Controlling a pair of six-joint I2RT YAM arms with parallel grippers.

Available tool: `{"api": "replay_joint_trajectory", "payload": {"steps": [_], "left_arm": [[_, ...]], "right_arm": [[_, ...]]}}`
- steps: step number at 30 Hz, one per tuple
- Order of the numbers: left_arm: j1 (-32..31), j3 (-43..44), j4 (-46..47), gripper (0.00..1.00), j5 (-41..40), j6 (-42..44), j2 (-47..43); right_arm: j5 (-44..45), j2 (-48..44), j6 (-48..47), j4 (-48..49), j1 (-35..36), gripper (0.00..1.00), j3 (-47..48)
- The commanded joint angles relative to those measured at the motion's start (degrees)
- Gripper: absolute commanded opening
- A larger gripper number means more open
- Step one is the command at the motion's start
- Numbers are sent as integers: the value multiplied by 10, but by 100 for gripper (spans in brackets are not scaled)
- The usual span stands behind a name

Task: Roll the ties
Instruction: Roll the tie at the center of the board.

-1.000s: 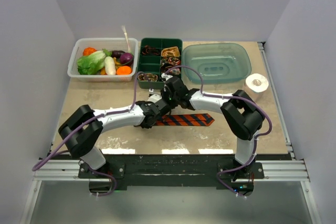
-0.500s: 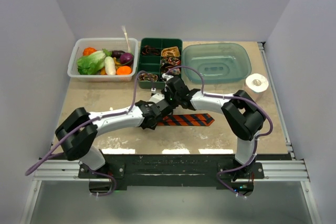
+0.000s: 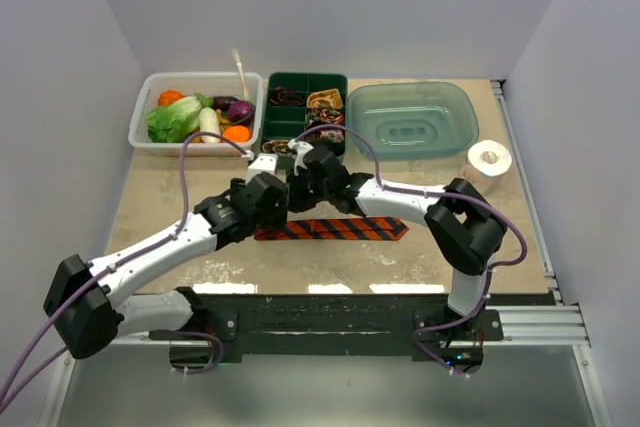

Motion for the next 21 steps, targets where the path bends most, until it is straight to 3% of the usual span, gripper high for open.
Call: {"api": "replay_joint_trajectory", "payload": {"steps": [1, 8, 12, 21], "left_arm": [[74, -43, 61, 81, 98, -10, -68], [213, -119, 124, 84, 267, -3, -123], [260, -157, 177, 84, 363, -6, -126], [282, -202, 239, 84, 398, -4, -87]], "right_arm": [[-25, 19, -14, 20, 41, 0, 64], [-36, 58, -15, 1, 59, 0, 96], [4, 72, -28, -35, 58, 0, 109], [51, 62, -35, -87, 55, 0, 86]]}}
